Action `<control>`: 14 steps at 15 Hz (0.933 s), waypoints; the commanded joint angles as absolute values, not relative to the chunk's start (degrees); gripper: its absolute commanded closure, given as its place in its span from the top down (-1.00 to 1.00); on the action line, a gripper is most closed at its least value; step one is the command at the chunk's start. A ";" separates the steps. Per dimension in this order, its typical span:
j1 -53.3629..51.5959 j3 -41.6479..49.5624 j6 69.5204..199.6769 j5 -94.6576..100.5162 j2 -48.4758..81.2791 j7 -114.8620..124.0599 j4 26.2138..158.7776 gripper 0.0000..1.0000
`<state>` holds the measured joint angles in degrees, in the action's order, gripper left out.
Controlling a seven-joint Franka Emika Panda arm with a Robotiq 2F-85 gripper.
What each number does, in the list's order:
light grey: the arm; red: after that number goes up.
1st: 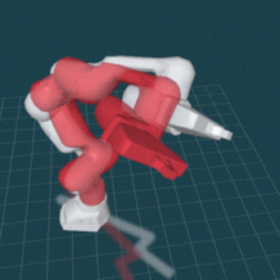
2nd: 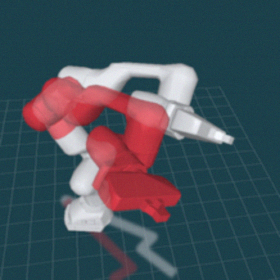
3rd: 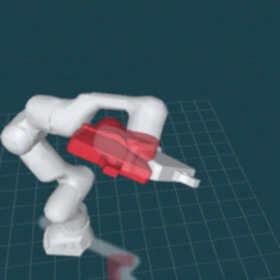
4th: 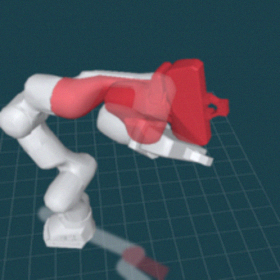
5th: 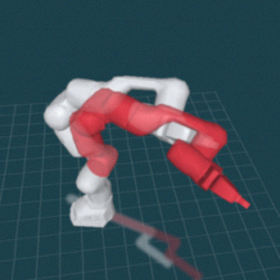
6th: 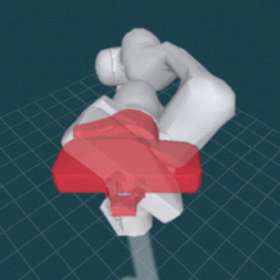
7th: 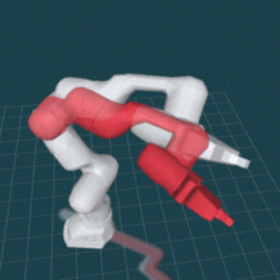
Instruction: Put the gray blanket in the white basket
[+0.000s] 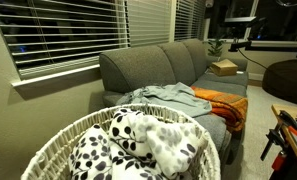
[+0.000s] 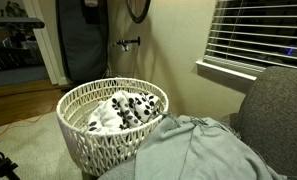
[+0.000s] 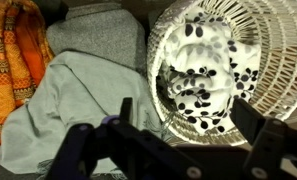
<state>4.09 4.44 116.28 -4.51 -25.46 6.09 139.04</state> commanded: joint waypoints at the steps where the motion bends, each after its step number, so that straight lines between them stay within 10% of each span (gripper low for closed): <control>1: 5.93 2.29 119.37 -1.49 -22.42 11.40 139.21 1.00; 14: 8.37 1.28 126.67 11.17 -11.16 29.62 138.81 1.00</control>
<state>7.07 1.97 124.78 8.74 -13.32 25.50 139.07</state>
